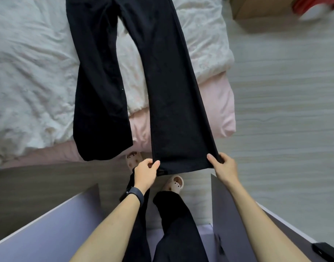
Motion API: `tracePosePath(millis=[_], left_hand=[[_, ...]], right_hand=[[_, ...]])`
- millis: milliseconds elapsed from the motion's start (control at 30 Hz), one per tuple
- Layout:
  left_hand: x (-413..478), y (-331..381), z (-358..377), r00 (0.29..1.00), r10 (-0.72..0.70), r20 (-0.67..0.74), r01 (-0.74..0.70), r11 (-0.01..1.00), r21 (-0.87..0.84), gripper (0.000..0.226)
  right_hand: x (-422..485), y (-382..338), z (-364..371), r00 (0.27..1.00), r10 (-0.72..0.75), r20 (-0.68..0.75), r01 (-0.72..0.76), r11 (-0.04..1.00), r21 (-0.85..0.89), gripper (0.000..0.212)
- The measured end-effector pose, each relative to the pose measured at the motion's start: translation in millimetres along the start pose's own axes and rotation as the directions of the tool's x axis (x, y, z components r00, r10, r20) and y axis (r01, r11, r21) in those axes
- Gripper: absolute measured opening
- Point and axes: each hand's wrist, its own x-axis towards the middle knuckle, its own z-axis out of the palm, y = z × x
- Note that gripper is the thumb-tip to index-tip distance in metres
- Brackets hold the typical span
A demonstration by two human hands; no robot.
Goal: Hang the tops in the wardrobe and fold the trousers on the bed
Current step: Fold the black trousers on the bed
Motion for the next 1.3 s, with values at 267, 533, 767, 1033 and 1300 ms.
tracePosePath(millis=[267,533,767,1033,1300], left_hand=[[-26.1,-34.3,31.5,0.992,-0.128,0.022,0.125,0.987,0.099,0.026],[-2.6,-56.8,-4.6,0.981,-0.191,0.011,0.191,0.981,0.044,0.041],[59.5,-62.8,-118.1,0.909,-0.247,-0.336,0.173,0.956,-0.236,0.062],[122.7,-108.3,-196.1,0.952,-0.285,-0.113,0.255,0.941,-0.224,0.079],[107.9,-125.7,-214.8,0.98,-0.176,-0.098,0.164,0.98,-0.114,0.029]], right_hand=[[-12.6,60.4,3.1,0.977,0.209,0.048,-0.208,0.978,-0.026,0.014],[-5.5,22.1,61.1,0.972,0.228,0.049,-0.205,0.935,-0.289,0.061],[-18.7,-56.9,177.6,0.944,-0.011,0.329,0.097,0.965,-0.244,0.051],[-1.1,-93.2,265.0,0.892,0.048,0.45,0.095,0.952,-0.291,0.064],[-38.0,-96.1,266.4,0.886,-0.057,0.46,0.257,0.886,-0.386,0.023]])
